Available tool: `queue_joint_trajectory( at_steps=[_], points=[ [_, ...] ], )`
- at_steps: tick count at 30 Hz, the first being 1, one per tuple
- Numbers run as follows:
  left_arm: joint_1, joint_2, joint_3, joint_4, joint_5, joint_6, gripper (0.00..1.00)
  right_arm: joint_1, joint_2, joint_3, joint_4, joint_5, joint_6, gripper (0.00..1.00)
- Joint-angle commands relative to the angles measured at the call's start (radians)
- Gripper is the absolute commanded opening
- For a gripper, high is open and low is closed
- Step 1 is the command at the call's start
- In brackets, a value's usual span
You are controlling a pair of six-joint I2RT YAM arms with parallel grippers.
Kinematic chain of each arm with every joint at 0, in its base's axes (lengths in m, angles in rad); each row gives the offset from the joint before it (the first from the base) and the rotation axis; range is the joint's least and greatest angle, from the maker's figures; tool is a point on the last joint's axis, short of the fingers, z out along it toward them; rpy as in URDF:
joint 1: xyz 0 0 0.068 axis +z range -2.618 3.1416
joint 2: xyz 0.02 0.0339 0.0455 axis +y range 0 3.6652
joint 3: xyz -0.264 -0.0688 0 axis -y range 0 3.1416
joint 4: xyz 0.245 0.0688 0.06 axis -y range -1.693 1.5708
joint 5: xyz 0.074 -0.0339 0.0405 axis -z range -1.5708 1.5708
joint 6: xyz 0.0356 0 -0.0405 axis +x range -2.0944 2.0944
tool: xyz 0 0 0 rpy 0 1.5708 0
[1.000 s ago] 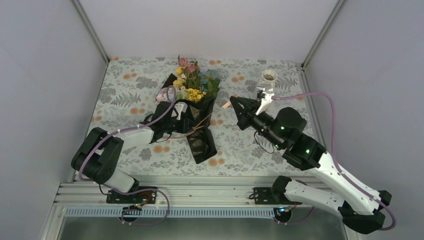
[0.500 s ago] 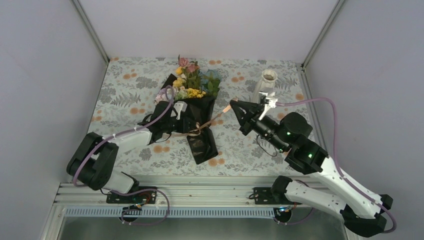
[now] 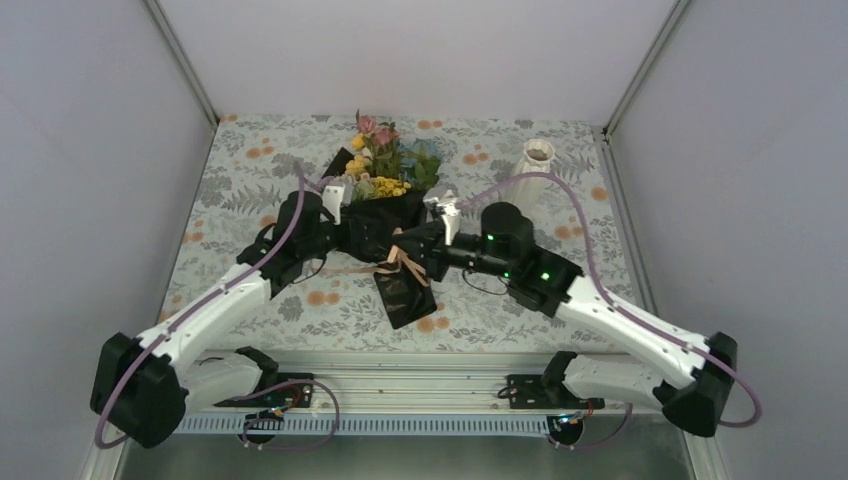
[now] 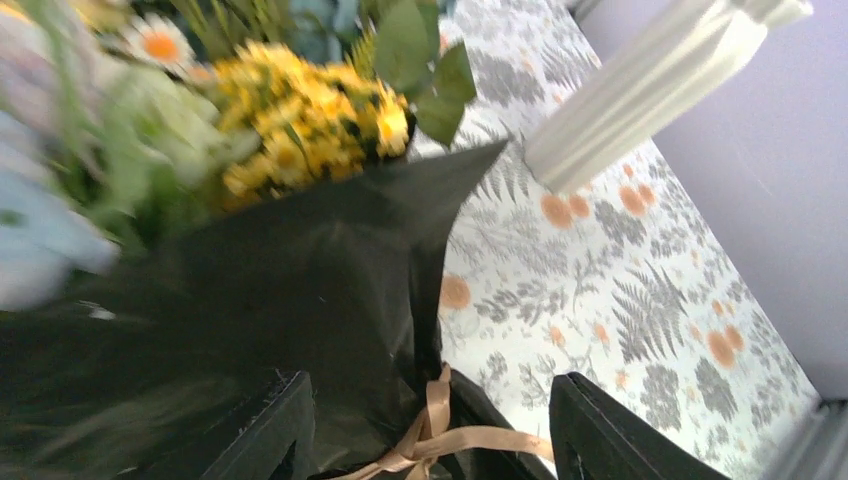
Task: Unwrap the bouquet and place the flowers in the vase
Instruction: Untie the ribbon from the wrapping paper.
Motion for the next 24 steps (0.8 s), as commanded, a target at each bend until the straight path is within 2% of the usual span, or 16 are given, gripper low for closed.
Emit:
queue_joint_trajectory(
  at_steps=[1,6,10,17,21,24],
  points=[
    [-0.002,-0.095,0.086,-0.199,-0.181,0.055,0.64,0.014,0.120,0.066,0.125,-0.181,0.015,0.04],
    [-0.003,-0.178,0.152,-0.345,-0.324,0.096,0.75,0.041,0.229,0.141,0.167,-0.266,0.012,0.04],
    [-0.004,-0.237,0.174,-0.397,-0.402,0.108,0.85,0.063,0.280,0.195,0.214,-0.305,0.025,0.04],
    [-0.003,-0.281,0.200,-0.500,-0.654,0.100,0.90,0.088,0.307,0.265,0.313,-0.333,0.010,0.04],
    [-0.003,-0.274,0.228,-0.537,-0.680,0.100,0.91,0.092,0.319,0.223,0.335,-0.353,0.004,0.04],
    [-0.003,-0.272,0.229,-0.547,-0.678,0.113,0.92,0.092,0.332,0.193,0.256,-0.290,-0.039,0.04]
  ],
)
